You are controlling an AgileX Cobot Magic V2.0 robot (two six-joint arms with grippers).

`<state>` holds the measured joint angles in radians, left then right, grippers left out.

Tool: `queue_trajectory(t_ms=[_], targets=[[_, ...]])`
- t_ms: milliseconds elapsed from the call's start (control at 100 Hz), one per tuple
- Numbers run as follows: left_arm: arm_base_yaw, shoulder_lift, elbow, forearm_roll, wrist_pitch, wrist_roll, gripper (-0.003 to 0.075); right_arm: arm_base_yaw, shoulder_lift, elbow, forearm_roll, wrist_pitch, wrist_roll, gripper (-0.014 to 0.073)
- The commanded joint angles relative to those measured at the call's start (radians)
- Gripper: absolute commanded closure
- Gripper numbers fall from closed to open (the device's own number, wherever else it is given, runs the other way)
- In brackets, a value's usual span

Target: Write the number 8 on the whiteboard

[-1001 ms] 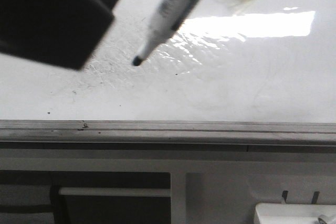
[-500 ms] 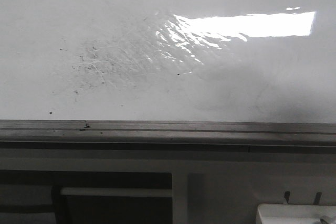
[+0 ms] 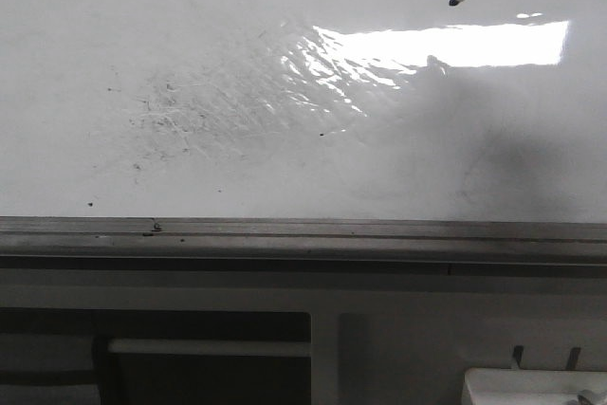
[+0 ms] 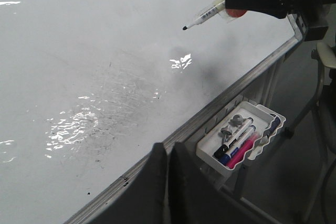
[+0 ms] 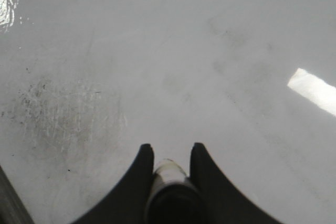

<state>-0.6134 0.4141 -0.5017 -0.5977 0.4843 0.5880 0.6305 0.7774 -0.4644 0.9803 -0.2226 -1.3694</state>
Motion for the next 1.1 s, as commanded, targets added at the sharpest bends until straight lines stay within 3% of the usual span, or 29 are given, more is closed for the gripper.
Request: queue_trajectory(t_ms=[0, 480, 720, 940, 1091], targets=[[0.003, 0.006, -0.026, -0.033, -0.067, -0.013, 0.0741, -0.001, 0.007, -0.038, -0.018, -0.094, -0.009, 0.0637], [0.003, 0.006, -0.026, -0.076, -0.044, -0.011, 0.0741, -0.001, 0.132, -0.038, 0.043, -0.147, -0.009, 0.0638], [0.003, 0.006, -0.026, -0.081, -0.032, -0.011, 0.0741, -0.001, 0.165, -0.038, 0.057, 0.013, -0.009, 0.0639], [0.003, 0.006, -0.026, -0.081, -0.029, -0.009, 0.0741, -0.043, 0.125, -0.038, 0.086, -0.045, -0.013, 0.0639], [0.003, 0.006, -0.026, -0.090, -0.029, -0.009, 0.0741, -0.113, 0.071, -0.036, 0.214, -0.002, -0.156, 0.0639]])
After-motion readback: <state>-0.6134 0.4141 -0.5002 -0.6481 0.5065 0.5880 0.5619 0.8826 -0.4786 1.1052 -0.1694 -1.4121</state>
